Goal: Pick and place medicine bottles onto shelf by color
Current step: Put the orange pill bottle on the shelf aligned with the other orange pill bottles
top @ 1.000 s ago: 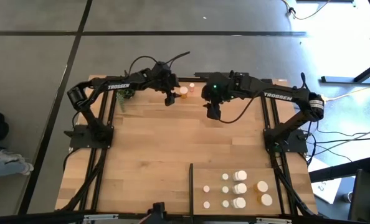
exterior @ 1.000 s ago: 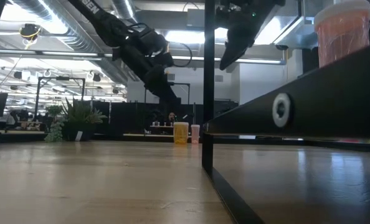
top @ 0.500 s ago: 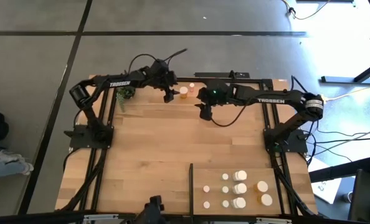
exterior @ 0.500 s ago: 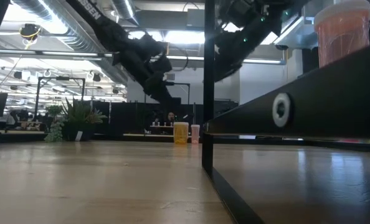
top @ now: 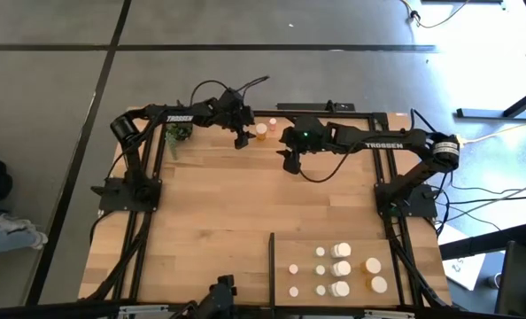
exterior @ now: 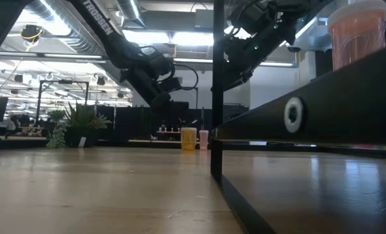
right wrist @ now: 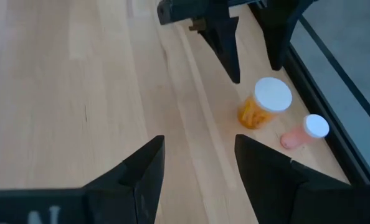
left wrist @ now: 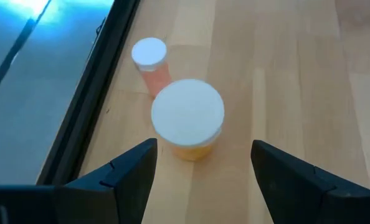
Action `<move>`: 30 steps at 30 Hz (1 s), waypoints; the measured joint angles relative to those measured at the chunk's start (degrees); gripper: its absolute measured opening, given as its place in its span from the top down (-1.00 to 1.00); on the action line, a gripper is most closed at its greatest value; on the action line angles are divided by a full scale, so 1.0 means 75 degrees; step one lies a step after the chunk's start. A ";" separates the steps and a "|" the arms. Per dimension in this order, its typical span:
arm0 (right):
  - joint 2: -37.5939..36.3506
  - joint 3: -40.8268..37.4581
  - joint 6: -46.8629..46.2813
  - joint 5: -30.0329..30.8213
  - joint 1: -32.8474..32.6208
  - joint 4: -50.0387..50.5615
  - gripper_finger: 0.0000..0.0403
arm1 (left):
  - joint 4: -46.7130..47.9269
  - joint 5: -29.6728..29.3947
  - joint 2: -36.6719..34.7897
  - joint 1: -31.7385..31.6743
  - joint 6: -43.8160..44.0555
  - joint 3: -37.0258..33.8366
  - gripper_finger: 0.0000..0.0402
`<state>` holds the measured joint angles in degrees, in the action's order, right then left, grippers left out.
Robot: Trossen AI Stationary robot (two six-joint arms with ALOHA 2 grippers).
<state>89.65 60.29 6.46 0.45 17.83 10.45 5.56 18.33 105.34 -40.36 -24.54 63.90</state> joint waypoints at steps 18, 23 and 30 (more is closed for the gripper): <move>0.0000 0.0000 -0.0023 -0.0003 -0.0001 0.0001 0.02 | -0.0038 -0.0175 0.0005 -0.0003 0.0056 0.0003 -0.26; 0.0000 0.0000 -0.0022 -0.0003 -0.0001 0.0004 0.02 | -0.0038 -0.0172 0.0005 0.0005 0.0059 0.0002 -0.26; 0.0000 0.0002 -0.0023 -0.0006 -0.0001 0.0004 0.02 | -0.0037 -0.0175 0.0005 0.0005 0.0070 0.0002 -0.26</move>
<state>89.65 60.31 6.28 0.40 17.82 10.48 5.29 17.02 105.38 -40.32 -24.01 63.91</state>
